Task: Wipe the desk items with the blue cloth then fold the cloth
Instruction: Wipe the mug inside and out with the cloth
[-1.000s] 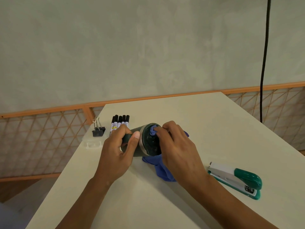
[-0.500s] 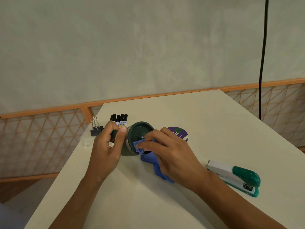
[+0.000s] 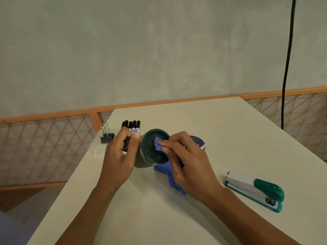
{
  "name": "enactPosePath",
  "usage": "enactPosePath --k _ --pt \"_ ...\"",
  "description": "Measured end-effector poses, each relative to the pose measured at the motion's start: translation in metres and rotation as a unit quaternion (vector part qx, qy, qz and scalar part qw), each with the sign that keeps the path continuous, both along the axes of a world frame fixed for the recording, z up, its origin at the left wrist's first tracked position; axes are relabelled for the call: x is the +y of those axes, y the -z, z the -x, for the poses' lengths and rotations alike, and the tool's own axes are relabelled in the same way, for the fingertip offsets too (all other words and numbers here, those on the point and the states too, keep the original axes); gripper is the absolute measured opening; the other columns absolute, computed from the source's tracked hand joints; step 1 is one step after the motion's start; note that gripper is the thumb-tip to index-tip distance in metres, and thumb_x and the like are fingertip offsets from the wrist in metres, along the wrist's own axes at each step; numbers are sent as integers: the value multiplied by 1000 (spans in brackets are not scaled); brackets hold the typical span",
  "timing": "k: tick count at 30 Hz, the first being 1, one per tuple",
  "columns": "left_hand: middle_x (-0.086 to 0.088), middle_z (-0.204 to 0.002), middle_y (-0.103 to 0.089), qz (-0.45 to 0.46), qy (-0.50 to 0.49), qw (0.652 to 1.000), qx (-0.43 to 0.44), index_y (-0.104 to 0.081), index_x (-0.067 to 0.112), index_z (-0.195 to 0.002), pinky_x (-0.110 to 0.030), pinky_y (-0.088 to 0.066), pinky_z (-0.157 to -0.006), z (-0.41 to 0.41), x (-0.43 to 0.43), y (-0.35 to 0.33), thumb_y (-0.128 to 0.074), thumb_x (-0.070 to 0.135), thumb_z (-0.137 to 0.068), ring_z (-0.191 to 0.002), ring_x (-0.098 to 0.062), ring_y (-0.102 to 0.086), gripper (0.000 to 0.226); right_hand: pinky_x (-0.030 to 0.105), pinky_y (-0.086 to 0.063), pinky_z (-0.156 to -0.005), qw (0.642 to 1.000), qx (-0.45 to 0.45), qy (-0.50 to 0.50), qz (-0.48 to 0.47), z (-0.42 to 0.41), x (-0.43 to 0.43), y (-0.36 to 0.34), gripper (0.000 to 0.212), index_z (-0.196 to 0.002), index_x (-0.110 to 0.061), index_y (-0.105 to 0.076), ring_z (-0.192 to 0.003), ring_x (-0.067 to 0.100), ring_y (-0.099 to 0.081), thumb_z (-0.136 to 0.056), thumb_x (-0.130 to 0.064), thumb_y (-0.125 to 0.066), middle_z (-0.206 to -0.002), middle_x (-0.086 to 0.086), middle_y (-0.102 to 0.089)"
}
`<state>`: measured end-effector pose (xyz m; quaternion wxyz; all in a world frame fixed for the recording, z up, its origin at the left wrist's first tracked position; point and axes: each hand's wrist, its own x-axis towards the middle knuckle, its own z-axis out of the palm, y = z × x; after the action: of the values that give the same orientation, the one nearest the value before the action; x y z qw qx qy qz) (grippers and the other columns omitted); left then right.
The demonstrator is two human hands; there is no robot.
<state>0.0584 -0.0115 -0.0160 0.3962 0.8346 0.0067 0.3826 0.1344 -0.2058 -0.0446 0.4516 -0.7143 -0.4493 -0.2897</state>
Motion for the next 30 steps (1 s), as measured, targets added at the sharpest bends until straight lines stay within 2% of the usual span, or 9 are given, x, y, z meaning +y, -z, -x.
enactPosePath --k 4,8,13,16,18,23,26,30 --pt "18 -77 -57 9 -4 1000 2 -51 22 -86 -9 -41 -67 -1 -2 1 -50 32 -113 -74 -8 -55 29 33 -53 -77 1000 6 -6 17 -1 -2 1 22 -125 -17 -74 -97 13 -61 -110 -18 -58 -114 -2 -62" --pt "21 -80 -57 -5 -14 1000 9 -52 29 -88 -9 -42 -69 -3 -3 2 -50 36 -111 -78 -8 -56 24 37 -54 -73 997 -4 68 24 -11 -5 3 20 -124 -19 -74 -92 14 -60 -108 -17 -61 -113 -1 -61" --pt "22 -78 -58 3 -1 1000 -2 -51 29 -87 -9 -42 -67 -2 -6 1 -47 31 -109 -75 -6 -57 23 34 -54 -74 1000 10 1 1 4 0 1 20 -123 -17 -74 -95 14 -61 -109 -17 -59 -114 -2 -62" --pt "20 -79 -56 -13 -11 1000 10 -51 33 -87 -10 -41 -68 -4 -2 6 -48 38 -109 -76 -10 -54 23 38 -54 -69 998 18 58 0 -5 1 3 18 -121 -17 -74 -91 16 -60 -109 -17 -60 -114 -2 -60" --pt "19 -79 -56 -11 -15 1000 18 -51 32 -87 -11 -42 -68 -5 -1 8 -48 40 -109 -76 -11 -54 23 39 -54 -68 998 29 58 -5 -5 1 5 19 -122 -16 -73 -92 17 -60 -110 -19 -58 -114 -3 -59" --pt "25 -78 -59 7 -8 1000 0 -51 32 -89 -7 -44 -69 -3 -9 3 -50 31 -112 -77 -4 -59 23 31 -54 -76 1000 -10 2 -1 8 -1 0 23 -127 -13 -73 -96 16 -62 -110 -20 -58 -117 1 -62" --pt "21 -75 -58 21 -10 1000 -8 -52 25 -86 -9 -42 -66 -2 -7 1 -50 31 -112 -72 -6 -56 27 24 -49 -78 999 -48 -1 10 6 -2 -1 24 -126 -12 -75 -95 16 -62 -109 -19 -60 -114 3 -64" --pt "20 -78 -58 11 -16 1000 -5 -52 27 -86 -8 -43 -66 -3 -4 3 -49 33 -110 -74 -6 -56 25 29 -50 -70 998 -56 39 6 3 -1 1 23 -123 -14 -77 -89 18 -62 -108 -22 -61 -110 1 -66"
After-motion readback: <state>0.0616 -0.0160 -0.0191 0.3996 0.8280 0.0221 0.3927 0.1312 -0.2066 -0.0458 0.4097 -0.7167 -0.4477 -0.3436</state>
